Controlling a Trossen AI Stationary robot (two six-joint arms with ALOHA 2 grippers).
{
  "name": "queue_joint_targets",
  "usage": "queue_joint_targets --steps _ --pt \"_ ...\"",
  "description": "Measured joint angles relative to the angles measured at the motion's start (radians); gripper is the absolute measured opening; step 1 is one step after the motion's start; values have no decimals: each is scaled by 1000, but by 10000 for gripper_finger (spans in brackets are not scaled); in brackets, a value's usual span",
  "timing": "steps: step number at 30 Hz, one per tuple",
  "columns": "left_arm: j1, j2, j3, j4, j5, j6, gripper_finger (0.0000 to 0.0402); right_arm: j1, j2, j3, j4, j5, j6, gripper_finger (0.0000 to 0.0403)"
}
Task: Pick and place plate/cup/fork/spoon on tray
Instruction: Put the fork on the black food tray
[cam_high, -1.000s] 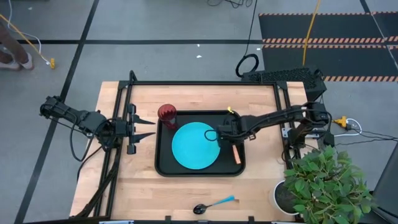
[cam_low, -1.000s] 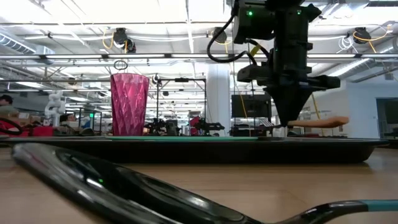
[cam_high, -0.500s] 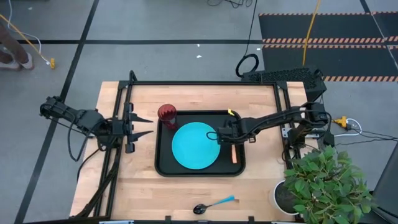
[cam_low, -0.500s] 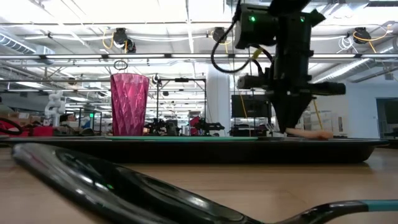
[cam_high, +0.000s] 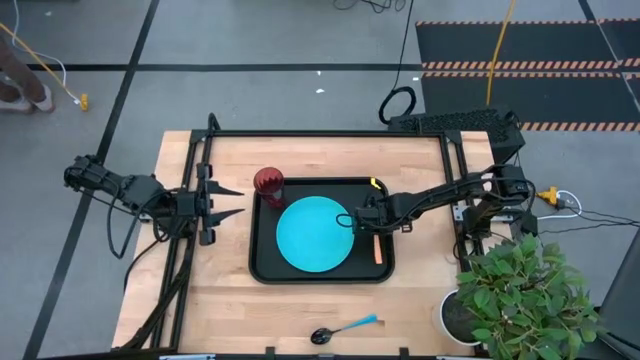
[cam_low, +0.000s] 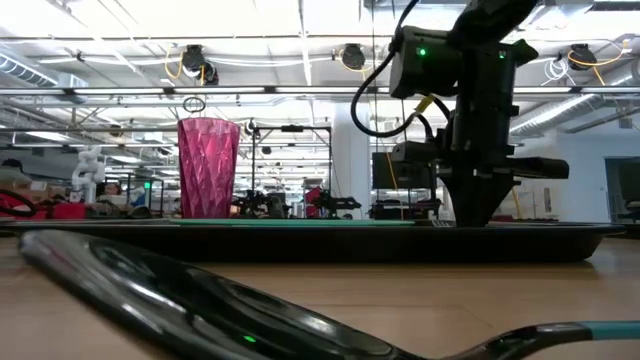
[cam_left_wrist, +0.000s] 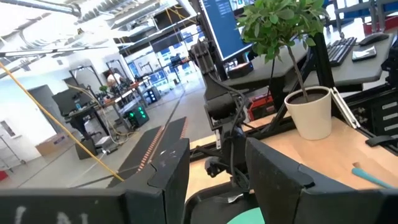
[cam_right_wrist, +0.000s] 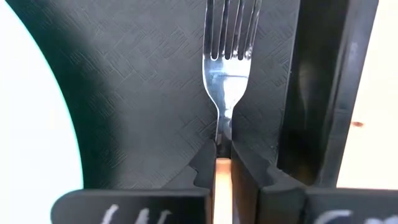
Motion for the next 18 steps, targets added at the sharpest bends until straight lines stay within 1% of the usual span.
queue_joint_targets --steps 5,13,18 --pt "0 0 0 -2 1 -7 161 0 0 -4 11 1 0 22" --pt "0 0 0 -9 2 -18 161 0 1 -6 15 1 15 79" --pt "0 0 0 -9 2 -24 161 0 2 -6 16 1 12 103"
